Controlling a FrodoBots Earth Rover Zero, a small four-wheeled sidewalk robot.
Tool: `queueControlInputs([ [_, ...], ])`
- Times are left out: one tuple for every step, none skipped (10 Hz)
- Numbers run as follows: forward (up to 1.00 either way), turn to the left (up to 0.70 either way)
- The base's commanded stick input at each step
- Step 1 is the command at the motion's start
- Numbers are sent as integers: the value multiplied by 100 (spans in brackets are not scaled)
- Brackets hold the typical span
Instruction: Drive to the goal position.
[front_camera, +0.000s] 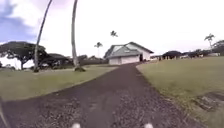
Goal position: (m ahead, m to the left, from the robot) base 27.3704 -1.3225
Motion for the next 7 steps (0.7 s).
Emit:
queueControlInputs([
  [70, 0],
  [70, 0],
  [70, 6],
  [70, 0],
  [70, 1],
  [70, 6],
  [70, 4],
])
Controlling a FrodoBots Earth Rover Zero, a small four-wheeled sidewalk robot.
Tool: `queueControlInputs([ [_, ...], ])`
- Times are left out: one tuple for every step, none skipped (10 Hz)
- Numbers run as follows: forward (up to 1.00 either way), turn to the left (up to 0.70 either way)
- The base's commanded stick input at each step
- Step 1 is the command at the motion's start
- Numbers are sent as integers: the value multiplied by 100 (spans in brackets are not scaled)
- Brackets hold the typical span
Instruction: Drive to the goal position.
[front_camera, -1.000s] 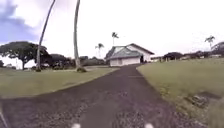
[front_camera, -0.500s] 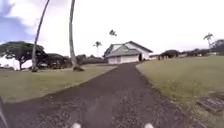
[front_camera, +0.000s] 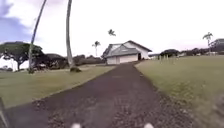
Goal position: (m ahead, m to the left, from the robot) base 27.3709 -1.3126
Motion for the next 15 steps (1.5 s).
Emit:
queueControlInputs([
  [70, 1],
  [70, 1],
  [70, 2],
  [70, 0],
  [70, 0],
  [70, 0],
  [70, 1],
  [70, 1],
  [70, 1],
  [70, 0],
  [70, 0],
  [70, 0],
  [70, 0],
  [70, 0],
  [70, 0],
])
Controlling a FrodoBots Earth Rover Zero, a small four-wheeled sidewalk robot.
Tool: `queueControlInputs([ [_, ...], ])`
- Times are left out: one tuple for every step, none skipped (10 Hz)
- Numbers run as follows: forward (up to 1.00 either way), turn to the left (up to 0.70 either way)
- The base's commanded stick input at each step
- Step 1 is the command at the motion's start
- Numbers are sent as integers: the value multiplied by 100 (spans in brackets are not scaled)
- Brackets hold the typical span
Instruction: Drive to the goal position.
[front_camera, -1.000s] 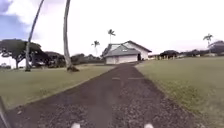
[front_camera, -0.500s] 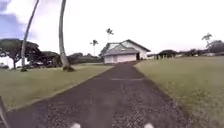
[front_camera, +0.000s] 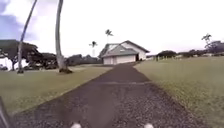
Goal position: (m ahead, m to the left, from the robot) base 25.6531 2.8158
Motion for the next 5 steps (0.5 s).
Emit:
queueControlInputs([
  [70, 0],
  [70, 0],
  [70, 0],
  [70, 0],
  [70, 0],
])
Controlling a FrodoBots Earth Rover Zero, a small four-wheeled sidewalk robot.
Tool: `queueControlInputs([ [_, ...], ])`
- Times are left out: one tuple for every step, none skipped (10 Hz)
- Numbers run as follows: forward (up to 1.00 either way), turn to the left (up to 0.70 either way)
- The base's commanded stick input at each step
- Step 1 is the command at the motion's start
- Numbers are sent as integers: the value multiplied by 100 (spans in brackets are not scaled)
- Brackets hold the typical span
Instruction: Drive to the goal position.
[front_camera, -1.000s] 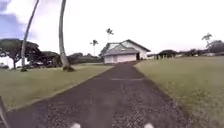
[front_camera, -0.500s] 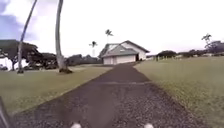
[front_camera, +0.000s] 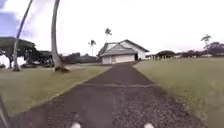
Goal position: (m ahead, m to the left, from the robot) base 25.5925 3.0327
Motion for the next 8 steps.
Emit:
queueControlInputs([
  [70, 0],
  [70, 0],
  [70, 0],
  [70, 3],
  [70, 8],
  [70, 1],
  [70, 1],
  [70, 0],
])
